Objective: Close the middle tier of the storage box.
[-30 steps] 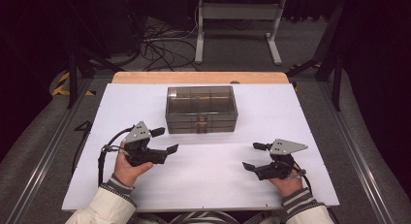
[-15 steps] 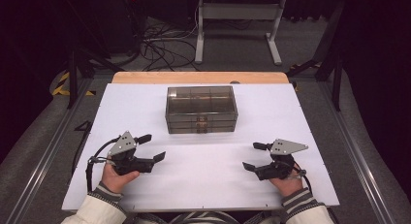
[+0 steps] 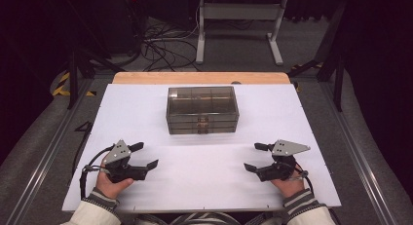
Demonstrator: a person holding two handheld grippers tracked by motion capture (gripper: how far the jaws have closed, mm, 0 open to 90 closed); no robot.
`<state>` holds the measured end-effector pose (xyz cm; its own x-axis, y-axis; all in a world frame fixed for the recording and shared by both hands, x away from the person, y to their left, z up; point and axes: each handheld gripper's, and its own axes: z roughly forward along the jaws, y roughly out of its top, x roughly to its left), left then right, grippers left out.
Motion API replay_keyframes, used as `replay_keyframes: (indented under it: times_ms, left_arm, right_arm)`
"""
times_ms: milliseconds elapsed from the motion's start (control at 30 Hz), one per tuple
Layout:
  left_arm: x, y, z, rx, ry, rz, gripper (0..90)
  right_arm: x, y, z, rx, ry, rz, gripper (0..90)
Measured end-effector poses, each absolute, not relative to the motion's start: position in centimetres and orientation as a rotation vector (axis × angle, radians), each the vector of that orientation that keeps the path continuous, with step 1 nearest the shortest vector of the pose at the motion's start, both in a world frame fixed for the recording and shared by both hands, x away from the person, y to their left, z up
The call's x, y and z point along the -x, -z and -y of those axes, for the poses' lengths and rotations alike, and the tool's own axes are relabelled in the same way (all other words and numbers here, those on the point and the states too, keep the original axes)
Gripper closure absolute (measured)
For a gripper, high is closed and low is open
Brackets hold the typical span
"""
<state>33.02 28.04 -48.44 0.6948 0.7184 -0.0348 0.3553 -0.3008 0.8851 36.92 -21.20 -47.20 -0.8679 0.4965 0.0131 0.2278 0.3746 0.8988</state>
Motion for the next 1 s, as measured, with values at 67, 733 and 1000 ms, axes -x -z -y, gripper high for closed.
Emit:
replay_keyframes:
  times_ms: [67,733,1000]
  left_arm:
    - [-33.03,48.62,-28.07,-1.910,-0.444,-0.846,12.5]
    - [-32.98,48.82,-28.05,-1.902,-0.469,-0.883,11.6]
    - [-32.95,48.82,-28.02,-1.890,-0.468,-0.888,11.2]
  right_arm:
    - [-36.90,47.20,21.17,-0.639,-1.492,-2.378,14.5]
    - [-36.89,47.19,21.17,-0.634,-1.494,-2.376,14.2]
    - [-36.91,47.19,21.20,-0.638,-1.495,-2.377,14.2]
